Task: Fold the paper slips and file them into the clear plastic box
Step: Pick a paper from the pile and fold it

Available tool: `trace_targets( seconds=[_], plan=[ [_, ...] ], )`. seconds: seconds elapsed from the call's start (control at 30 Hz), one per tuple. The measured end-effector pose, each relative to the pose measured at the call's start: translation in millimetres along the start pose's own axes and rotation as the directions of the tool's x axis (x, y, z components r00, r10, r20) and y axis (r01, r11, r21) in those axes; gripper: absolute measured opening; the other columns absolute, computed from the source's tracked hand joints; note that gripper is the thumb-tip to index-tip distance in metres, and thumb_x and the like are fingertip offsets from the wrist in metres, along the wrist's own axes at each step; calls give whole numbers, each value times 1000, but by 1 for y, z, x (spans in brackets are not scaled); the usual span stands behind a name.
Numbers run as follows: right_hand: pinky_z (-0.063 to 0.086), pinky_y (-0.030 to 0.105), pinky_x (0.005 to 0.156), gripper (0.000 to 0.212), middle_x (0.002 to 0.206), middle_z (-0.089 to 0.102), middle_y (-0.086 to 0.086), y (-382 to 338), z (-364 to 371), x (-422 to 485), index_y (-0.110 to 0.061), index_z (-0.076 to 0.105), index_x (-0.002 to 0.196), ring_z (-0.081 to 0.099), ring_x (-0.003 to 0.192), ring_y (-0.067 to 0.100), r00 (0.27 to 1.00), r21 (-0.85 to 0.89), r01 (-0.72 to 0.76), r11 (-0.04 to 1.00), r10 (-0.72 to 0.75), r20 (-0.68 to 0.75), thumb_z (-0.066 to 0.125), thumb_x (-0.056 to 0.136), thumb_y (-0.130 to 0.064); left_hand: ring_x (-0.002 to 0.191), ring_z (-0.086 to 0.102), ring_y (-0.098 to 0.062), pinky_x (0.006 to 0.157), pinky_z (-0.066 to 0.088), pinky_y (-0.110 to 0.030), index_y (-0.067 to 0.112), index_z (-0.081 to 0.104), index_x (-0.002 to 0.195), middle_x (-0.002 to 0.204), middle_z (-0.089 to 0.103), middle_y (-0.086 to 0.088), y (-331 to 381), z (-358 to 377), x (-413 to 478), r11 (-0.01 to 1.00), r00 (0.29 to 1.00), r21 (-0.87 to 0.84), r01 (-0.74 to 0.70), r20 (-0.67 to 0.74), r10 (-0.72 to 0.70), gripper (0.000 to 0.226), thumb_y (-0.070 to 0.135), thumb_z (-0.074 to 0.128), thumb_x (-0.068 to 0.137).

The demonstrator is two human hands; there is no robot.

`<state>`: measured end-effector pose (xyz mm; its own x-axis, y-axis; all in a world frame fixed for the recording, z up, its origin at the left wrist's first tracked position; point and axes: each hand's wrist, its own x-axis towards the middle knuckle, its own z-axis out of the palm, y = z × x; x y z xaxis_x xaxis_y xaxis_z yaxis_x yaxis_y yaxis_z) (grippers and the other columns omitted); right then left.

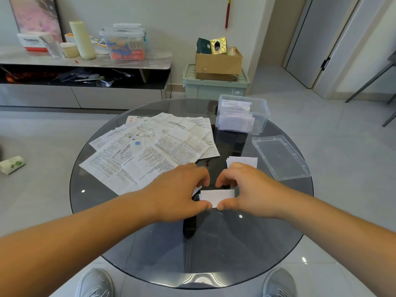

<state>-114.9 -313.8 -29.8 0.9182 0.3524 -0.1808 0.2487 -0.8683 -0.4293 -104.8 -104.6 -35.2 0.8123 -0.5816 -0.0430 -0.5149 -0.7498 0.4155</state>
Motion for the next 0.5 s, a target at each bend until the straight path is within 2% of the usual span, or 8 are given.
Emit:
trace_targets(
  seconds=[0.1, 0.17, 0.23, 0.3, 0.37, 0.47, 0.5],
  plan=[
    [47, 25, 66, 36, 89, 59, -12, -4, -2, 1, -35, 61, 103, 57, 81, 6, 998, 14, -37, 999, 36, 56, 83, 76, -44, 91, 52, -6, 81, 49, -29, 32, 57, 115, 103, 53, 11, 3, 2, 5, 998, 999, 56, -1, 39, -1, 33, 48, 68, 87],
    [40, 22, 60, 33, 84, 59, -11, -3, -2, 3, -34, 61, 96, 56, 73, 6, 996, 29, -48, 998, 45, 77, 85, 75, -43, 88, 54, -8, 78, 50, -30, 30, 62, 112, 100, 55, 10, 5, 2, 8, 997, 998, 76, -1, 57, -4, 29, 46, 67, 88],
    [42, 24, 59, 30, 83, 60, -9, 0, 0, 4, -31, 60, 87, 57, 72, 8, 996, 55, -49, 997, 45, 71, 85, 74, -42, 85, 55, -10, 74, 50, -31, 30, 63, 104, 94, 55, 10, 6, 4, 12, 998, 998, 59, -4, 69, 0, 22, 45, 67, 88],
    [46, 27, 63, 25, 83, 60, -8, 4, 3, 4, -29, 59, 80, 57, 73, 10, 999, 90, -30, 995, 26, 47, 82, 79, -40, 80, 55, -9, 67, 46, -28, 36, 59, 87, 86, 54, 11, 7, 4, 15, 1000, 998, 28, -6, 61, 4, 10, 42, 66, 90],
    [43, 26, 64, 20, 79, 58, -10, 8, -1, 3, -30, 59, 78, 54, 71, 8, 1000, 126, -5, 992, 2, 25, 77, 85, -37, 72, 56, -9, 60, 40, -24, 37, 55, 75, 76, 56, 12, 9, 2, 21, 1000, 999, -17, 9, 44, -8, 20, 37, 65, 92],
    [43, 25, 66, 13, 80, 61, -14, 22, -21, 5, -34, 63, 85, 55, 73, 3, 996, 142, 26, 990, -14, -85, 75, 86, -31, 71, 58, -4, 63, 46, -23, 29, 68, 90, 79, 63, 13, 16, -7, 36, 990, 999, -131, 43, 15, -41, 4, 33, 68, 91],
    [43, 26, 68, 12, 81, 61, -16, 27, -29, 7, -35, 64, 89, 56, 75, 3, 991, 112, 35, 993, -20, -136, 74, 87, -30, 74, 60, -3, 68, 51, -25, 26, 69, 97, 83, 65, 12, 18, -10, 44, 984, 998, -167, 53, -10, -56, 9, 33, 70, 90]
  ],
)
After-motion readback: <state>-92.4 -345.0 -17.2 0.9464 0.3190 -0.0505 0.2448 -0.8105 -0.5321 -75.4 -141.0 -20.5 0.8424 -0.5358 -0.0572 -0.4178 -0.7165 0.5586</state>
